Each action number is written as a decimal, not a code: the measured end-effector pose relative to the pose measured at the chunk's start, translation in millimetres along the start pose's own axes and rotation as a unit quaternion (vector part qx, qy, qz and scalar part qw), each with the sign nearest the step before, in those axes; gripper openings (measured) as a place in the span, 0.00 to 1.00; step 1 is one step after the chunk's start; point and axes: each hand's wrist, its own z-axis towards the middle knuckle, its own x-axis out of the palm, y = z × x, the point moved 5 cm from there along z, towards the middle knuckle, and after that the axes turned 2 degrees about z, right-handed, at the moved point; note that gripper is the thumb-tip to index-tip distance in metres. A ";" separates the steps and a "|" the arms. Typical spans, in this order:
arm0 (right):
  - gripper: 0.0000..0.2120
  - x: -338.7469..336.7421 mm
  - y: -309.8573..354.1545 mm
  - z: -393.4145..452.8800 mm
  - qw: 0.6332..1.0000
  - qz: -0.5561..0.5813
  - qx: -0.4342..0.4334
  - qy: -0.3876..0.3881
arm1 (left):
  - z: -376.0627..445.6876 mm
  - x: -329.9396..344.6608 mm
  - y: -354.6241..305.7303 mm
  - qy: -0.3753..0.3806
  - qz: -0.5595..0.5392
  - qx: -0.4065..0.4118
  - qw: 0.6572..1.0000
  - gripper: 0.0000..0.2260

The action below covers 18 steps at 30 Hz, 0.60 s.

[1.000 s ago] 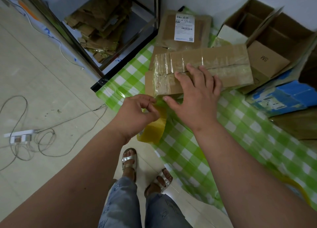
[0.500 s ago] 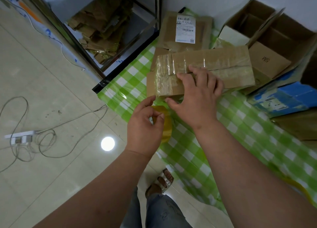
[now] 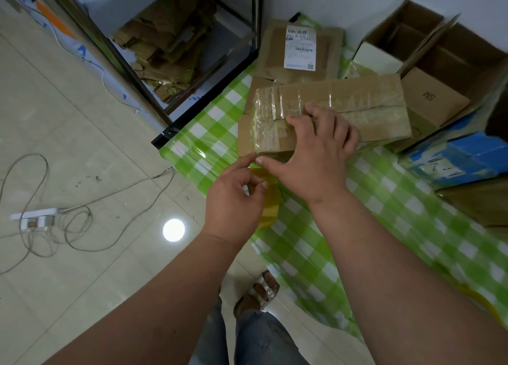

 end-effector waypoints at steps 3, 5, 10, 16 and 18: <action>0.41 -0.9 1.9 0.0 1.000 -0.004 0.006 -0.006 | 3.2 -3.9 1.6 0.013 -0.004 0.002 1.000 0.07; 0.41 -1.1 4.0 0.3 1.000 -0.008 0.011 -0.015 | 4.8 -6.0 1.5 0.023 -0.003 0.004 1.000 0.07; 0.42 1.0 7.0 0.6 0.999 -0.018 0.021 -0.033 | 8.1 -14.8 5.5 0.033 -0.008 -0.021 0.999 0.05; 0.42 7.2 12.6 0.6 0.998 -0.031 0.030 -0.049 | 17.0 -23.1 5.6 0.066 -0.008 -0.034 0.997 0.06; 0.39 9.2 17.2 0.0 0.998 -0.035 0.027 -0.054 | 18.1 -24.0 5.8 0.070 -0.005 -0.033 0.997 0.07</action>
